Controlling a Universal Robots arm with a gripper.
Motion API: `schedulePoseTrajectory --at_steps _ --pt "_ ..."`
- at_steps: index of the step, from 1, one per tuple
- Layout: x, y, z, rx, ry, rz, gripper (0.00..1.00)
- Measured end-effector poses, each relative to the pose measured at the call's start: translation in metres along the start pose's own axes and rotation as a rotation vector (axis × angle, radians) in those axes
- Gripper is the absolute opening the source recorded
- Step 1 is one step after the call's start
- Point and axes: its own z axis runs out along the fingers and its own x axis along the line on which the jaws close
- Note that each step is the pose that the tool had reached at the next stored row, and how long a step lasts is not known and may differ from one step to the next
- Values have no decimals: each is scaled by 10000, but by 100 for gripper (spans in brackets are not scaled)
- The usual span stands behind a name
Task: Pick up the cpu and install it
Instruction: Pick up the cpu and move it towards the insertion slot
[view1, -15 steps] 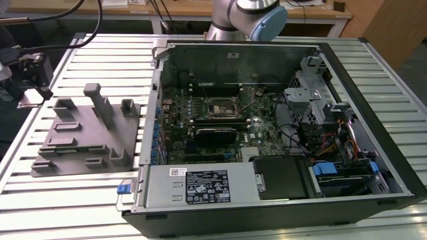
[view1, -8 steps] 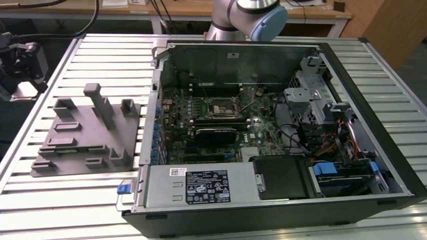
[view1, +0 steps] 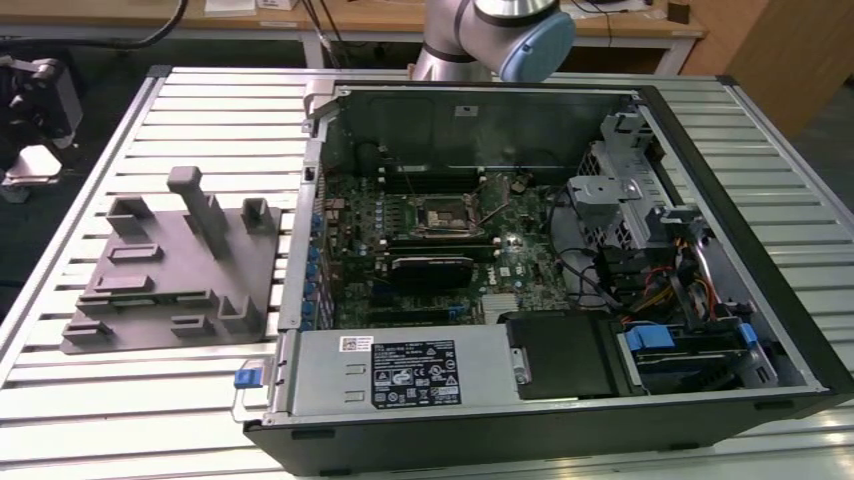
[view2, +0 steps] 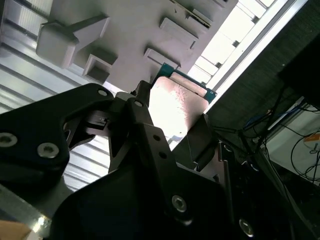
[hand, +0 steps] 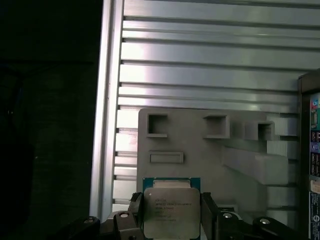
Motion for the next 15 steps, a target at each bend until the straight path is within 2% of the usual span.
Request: schedulePoseTrajectory --at_steps 9,11,13,15 --pt "-2 22 -337 -12 -6 0 54" --pt "-3 25 -381 -24 -5 1 54" --pt "-15 25 -393 -57 -8 -1 54" --pt "-64 23 -394 -57 -6 0 54"
